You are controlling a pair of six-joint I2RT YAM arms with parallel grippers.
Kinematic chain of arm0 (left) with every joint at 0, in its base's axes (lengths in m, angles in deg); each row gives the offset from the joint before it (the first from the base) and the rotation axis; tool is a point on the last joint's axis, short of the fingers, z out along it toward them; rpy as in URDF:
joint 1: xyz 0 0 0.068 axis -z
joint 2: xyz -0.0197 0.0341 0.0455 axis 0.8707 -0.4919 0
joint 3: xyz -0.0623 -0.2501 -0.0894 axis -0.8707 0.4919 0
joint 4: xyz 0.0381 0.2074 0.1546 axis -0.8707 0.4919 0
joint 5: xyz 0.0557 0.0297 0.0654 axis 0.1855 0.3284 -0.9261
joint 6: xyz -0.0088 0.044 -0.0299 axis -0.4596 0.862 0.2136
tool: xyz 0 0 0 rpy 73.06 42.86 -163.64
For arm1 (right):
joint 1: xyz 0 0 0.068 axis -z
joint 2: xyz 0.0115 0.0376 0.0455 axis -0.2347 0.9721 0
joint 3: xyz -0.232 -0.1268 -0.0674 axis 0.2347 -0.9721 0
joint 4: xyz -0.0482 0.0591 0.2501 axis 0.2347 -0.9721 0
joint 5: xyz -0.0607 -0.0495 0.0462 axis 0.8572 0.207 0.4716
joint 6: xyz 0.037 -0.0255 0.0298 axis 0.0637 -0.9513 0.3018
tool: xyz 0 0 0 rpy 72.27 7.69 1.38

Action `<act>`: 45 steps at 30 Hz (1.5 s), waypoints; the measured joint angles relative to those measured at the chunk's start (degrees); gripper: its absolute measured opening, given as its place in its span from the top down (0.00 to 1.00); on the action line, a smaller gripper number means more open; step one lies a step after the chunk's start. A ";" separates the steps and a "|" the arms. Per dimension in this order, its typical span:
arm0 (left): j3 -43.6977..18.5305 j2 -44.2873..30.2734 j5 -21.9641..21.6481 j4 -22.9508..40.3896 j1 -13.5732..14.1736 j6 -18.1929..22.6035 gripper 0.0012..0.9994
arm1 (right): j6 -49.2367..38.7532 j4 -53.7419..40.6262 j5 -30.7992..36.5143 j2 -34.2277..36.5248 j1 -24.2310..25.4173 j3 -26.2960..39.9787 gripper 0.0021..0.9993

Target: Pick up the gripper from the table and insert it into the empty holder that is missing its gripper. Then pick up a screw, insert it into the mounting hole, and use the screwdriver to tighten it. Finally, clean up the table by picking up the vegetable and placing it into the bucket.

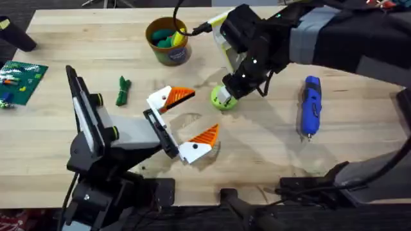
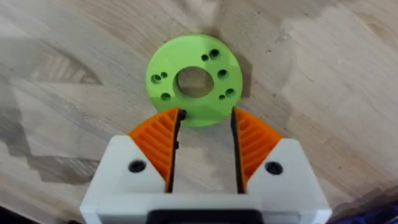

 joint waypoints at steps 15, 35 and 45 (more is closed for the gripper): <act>0.00 -0.01 0.00 0.00 0.00 0.00 0.01 | -0.10 -3.62 -0.30 0.00 -2.78 1.78 0.53; 0.00 0.01 0.00 0.00 0.00 0.00 0.01 | -0.54 -2.78 -0.28 3.54 -2.78 1.82 0.53; 0.00 0.01 0.00 0.00 0.00 0.00 0.01 | -0.98 -2.25 -0.27 4.20 -2.78 1.88 0.53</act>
